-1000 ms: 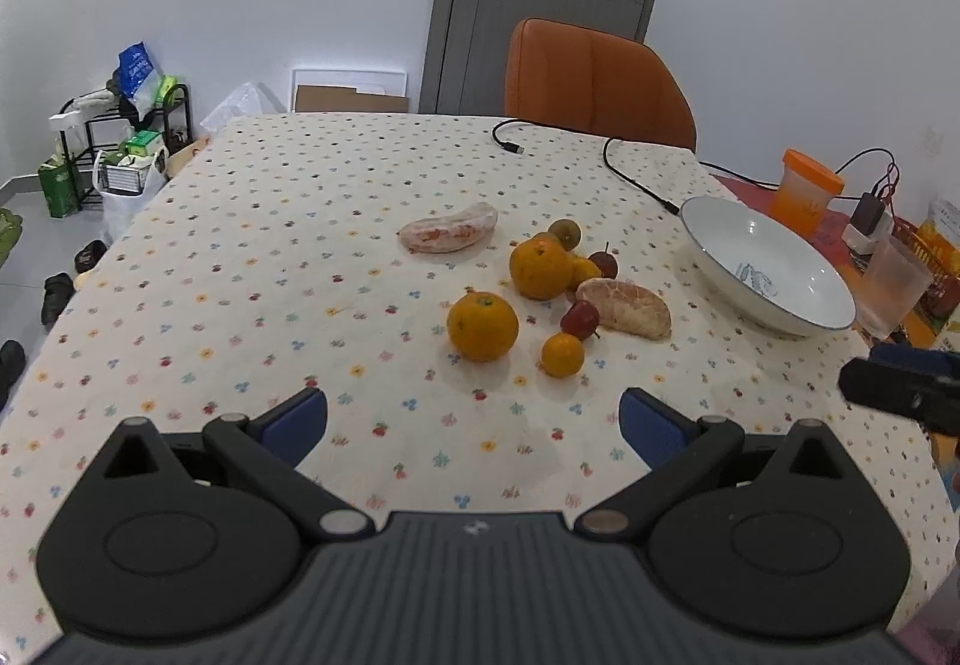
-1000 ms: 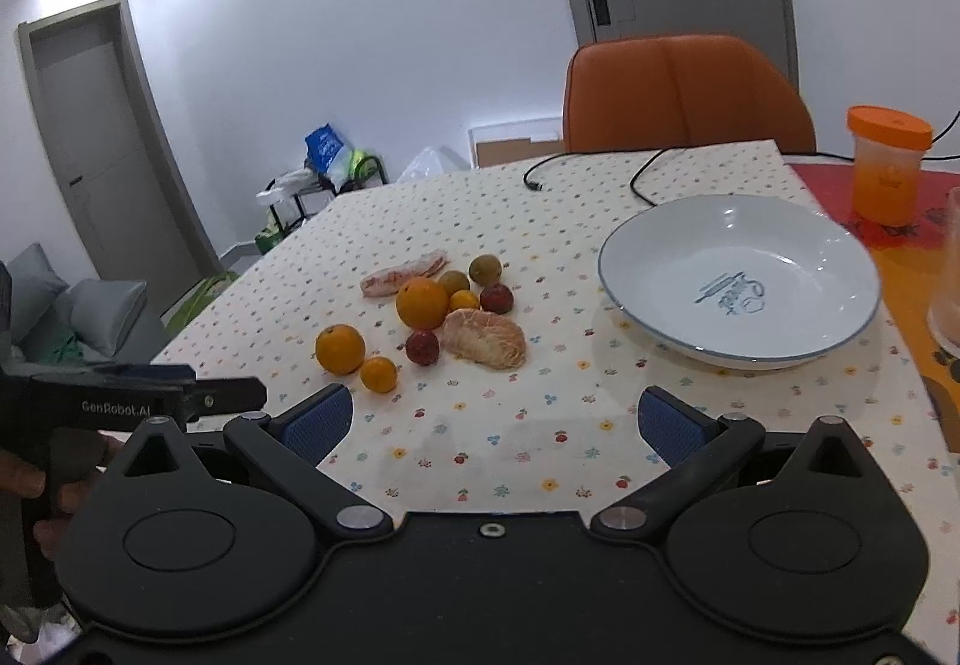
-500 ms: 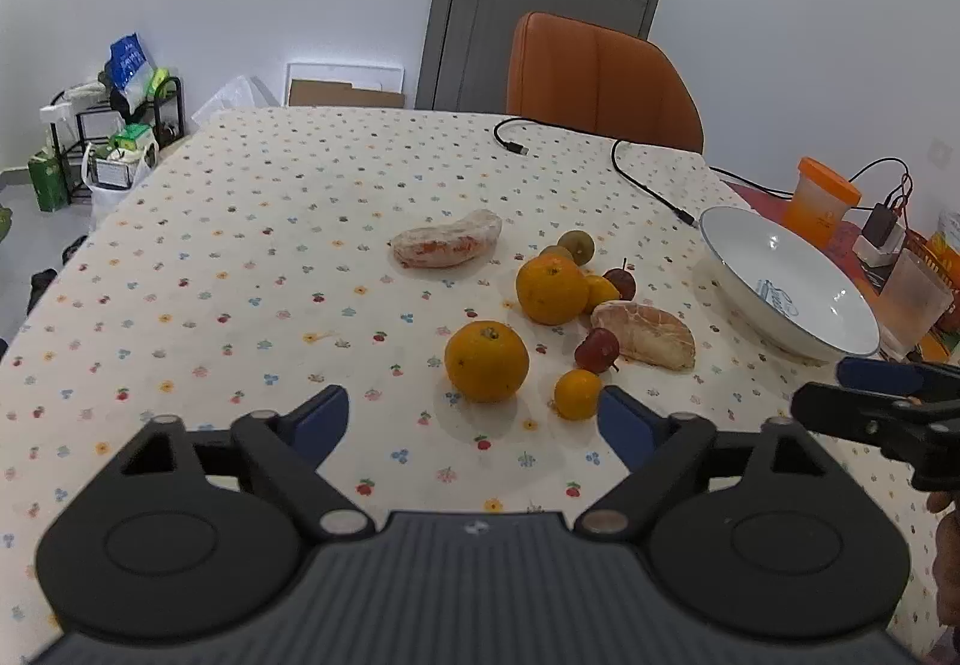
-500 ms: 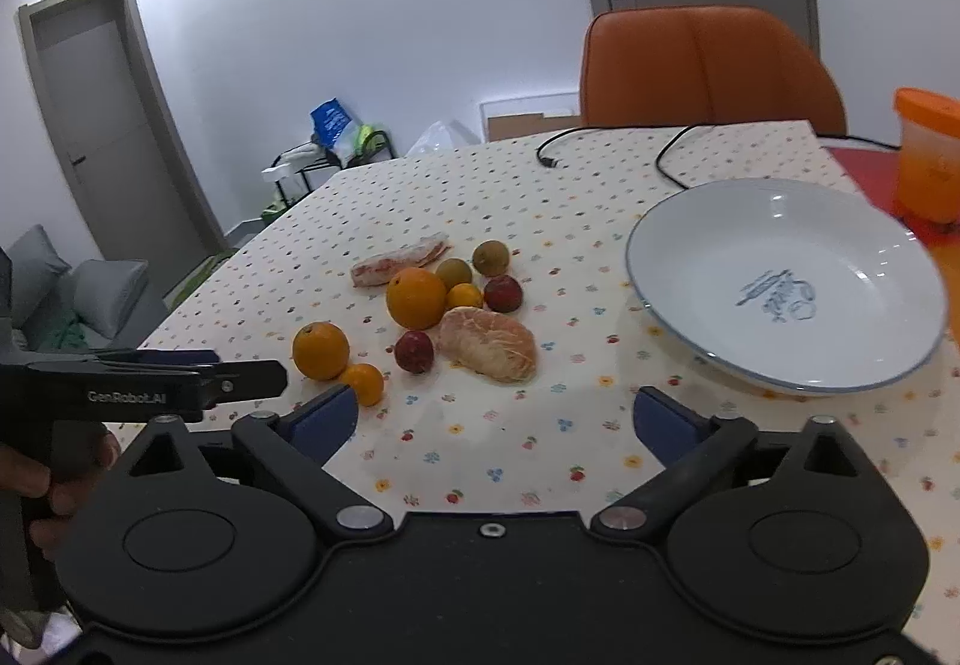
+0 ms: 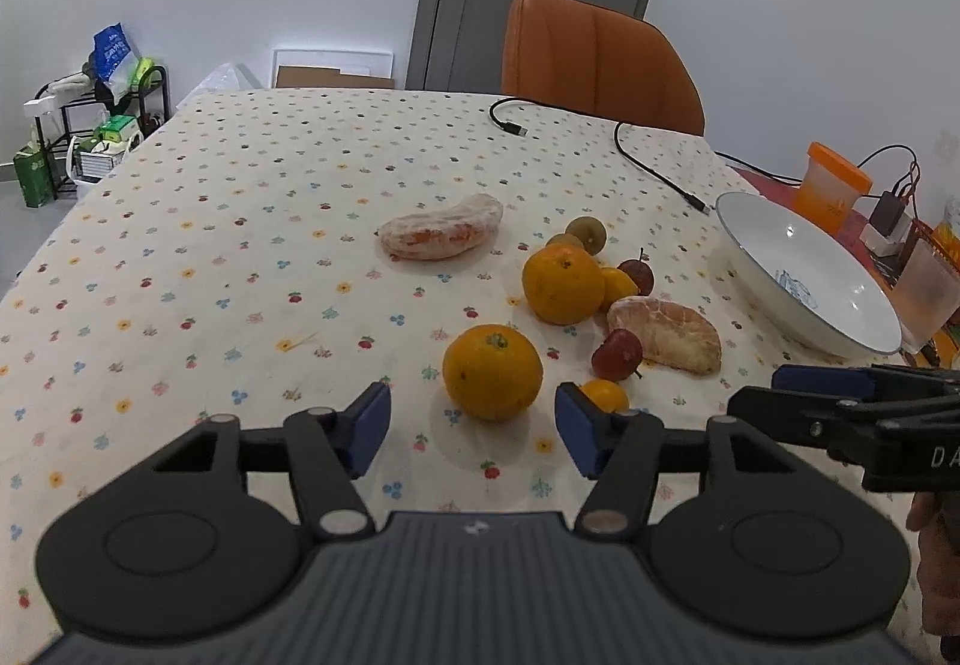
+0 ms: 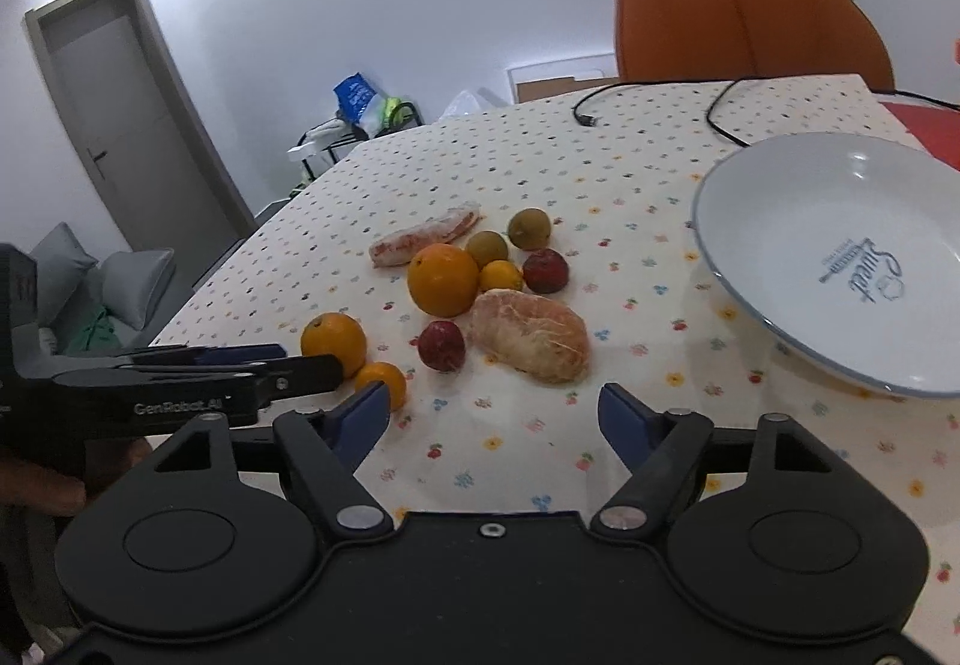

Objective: Organize fruits
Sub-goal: 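Close the left tool on a large orange while the right tool grasps a small orange, then carry the large orange into the bowl with the left tool while the right tool drops its orange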

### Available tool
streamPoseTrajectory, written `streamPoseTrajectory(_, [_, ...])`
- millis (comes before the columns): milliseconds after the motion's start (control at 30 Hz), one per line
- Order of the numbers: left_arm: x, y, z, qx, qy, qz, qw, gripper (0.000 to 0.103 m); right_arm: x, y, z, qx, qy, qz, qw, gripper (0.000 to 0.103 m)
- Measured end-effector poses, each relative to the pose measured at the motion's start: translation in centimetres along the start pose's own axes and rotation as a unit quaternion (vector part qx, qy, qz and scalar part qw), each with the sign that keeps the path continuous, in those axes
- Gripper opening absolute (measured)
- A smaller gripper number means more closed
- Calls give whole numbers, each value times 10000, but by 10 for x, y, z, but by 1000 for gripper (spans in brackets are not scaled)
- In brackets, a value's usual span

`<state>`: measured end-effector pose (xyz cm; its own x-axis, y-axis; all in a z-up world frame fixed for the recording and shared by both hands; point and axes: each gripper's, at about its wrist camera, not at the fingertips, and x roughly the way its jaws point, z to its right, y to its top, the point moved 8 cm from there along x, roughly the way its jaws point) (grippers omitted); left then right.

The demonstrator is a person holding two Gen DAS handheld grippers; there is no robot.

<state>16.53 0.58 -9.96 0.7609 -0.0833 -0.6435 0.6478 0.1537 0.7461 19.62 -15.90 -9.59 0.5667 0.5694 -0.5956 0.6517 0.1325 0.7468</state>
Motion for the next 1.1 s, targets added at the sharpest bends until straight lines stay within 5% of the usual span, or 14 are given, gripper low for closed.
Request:
streamPoseTrajectory(167, [9, 3, 1, 18, -83, 16, 10000, 58, 6, 1, -10, -112, 149, -50, 9998, 72])
streamPoseTrajectory(233, [13, 4, 0, -56, -186, 93, 9998, 37, 10, 0, -15, -144, 222, -83, 9996, 65])
streamPoseTrajectory(367, [14, 5, -4, -82, -139, 153, 9998, 37, 17, -2, -22, -199, 340, -146, 9991, 56])
streamPoseTrajectory(800, [-4, -2, -26, -124, 174, 164, 9996, 37, 43, -1, -41, -367, 685, -232, 9967, 50])
streamPoseTrajectory(933, [-11, -5, -34, -199, 307, 166, 9992, 37, 52, -1, -51, -554, 734, -280, 9954, 23])
streamPoseTrajectory(1100, [-16, -6, -36, -229, 366, 187, 9989, 37, 47, 3, -55, -579, 857, -216, 9944, 22])
